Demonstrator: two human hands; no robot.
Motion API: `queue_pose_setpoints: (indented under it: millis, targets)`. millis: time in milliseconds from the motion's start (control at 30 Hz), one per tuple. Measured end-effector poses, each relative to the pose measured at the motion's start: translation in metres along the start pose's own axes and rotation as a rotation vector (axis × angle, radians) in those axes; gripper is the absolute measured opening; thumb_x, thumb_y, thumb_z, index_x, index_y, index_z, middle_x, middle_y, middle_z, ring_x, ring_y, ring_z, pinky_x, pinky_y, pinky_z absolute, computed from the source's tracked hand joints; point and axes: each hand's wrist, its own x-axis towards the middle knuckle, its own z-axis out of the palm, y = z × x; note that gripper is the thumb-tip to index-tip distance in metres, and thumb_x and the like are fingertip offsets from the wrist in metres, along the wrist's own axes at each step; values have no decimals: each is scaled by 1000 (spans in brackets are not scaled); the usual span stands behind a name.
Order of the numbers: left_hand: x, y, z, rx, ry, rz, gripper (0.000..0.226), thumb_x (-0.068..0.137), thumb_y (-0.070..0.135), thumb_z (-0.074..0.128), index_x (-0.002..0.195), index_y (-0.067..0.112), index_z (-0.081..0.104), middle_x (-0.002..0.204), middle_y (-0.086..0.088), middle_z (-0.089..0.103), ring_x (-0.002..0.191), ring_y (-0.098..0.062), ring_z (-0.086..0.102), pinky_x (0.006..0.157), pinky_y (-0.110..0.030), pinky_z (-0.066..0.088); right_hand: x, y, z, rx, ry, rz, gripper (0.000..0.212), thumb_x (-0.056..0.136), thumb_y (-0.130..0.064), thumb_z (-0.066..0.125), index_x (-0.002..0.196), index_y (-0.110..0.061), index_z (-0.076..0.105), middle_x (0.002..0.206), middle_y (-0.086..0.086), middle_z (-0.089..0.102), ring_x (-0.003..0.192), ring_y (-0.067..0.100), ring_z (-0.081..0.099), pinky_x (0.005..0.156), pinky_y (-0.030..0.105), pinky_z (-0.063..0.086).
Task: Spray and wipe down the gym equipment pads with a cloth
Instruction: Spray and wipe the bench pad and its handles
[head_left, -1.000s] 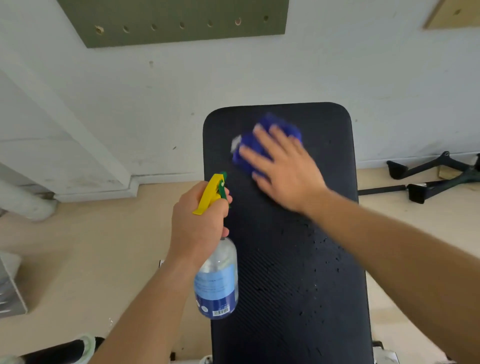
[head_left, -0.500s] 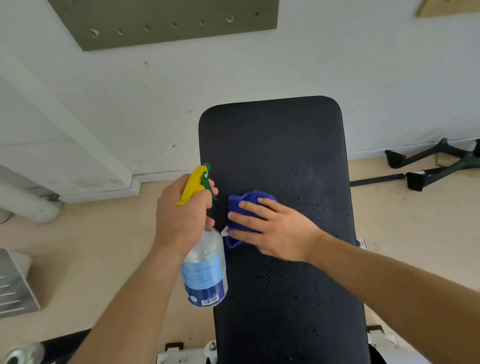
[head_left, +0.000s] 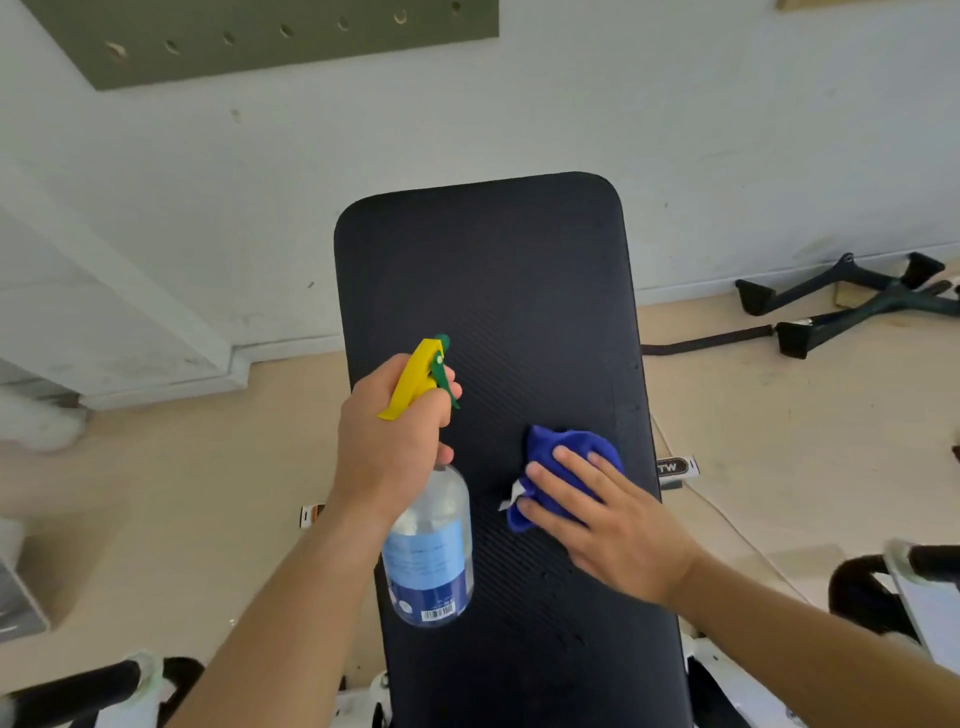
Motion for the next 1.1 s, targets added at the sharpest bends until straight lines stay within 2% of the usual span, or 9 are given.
queue_pose_setpoints:
  millis: [100,167,333,533,667,767,867,967,1100]
  targets:
    - [-2,-4,9,20,-23,7,29,67,20,52,82,32,75,89,1,78,54,-9,64,55,-36,58,28,48,-14,-35,44,-56,64,86,-39,50,149,-29,41,159,7,37,145,37,34,116,53,33]
    - [-2,-7,15,15,-28,10,29,68,19,53,82,32,75,89,1,78,58,-9,65,56,-37,59,71,100,-36,-5,176,162,56,90,-35,45,145,-26,46,155,12,42,141,41,39,110,55,39]
    - [-7,-14,28,45,-9,-2,27,86,0,56,86,21,74,90,3,79,60,-12,66,61,-40,60,134,176,-78,172,220,540,52,105,-38,34,156,-32,28,166,5,17,153,34,8,123,47,20]
    - [-10,-12,42,10,-26,-5,22,78,10,58,88,19,75,91,2,78,63,-14,65,56,-34,56,32,79,-10,116,314,340,50,97,-26,53,146,-19,50,157,15,37,147,42,26,117,57,28]
    - [-16,-13,51,49,-46,-10,26,86,0,57,90,19,75,92,0,78,63,-10,66,56,-33,58,-45,9,22,120,142,173,58,93,-28,55,150,-24,44,159,9,34,148,39,26,111,58,36]
    - [-22,-16,56,49,-77,-31,24,83,6,57,86,22,75,92,0,78,57,-7,64,56,-31,58,-36,31,17,142,109,93,56,95,-31,53,150,-26,43,159,8,34,147,37,30,109,55,39]
    - [-33,-17,67,39,-117,-43,27,69,18,53,85,22,75,90,0,77,61,-12,64,53,-29,56,6,85,-5,131,219,218,50,98,-30,52,148,-22,48,157,13,37,146,39,32,112,55,36]
    - [-45,-22,75,31,-116,-57,22,80,7,57,88,18,75,92,0,78,78,-19,68,55,-28,56,47,121,-31,101,225,385,49,102,-32,39,149,-16,45,157,18,36,146,42,29,116,55,30]
    - [-59,-30,74,16,-78,-85,23,81,6,57,88,18,75,92,-2,77,77,-20,67,55,-32,57,29,77,-14,106,248,330,49,102,-30,45,149,-18,45,159,14,34,148,41,26,117,55,28]
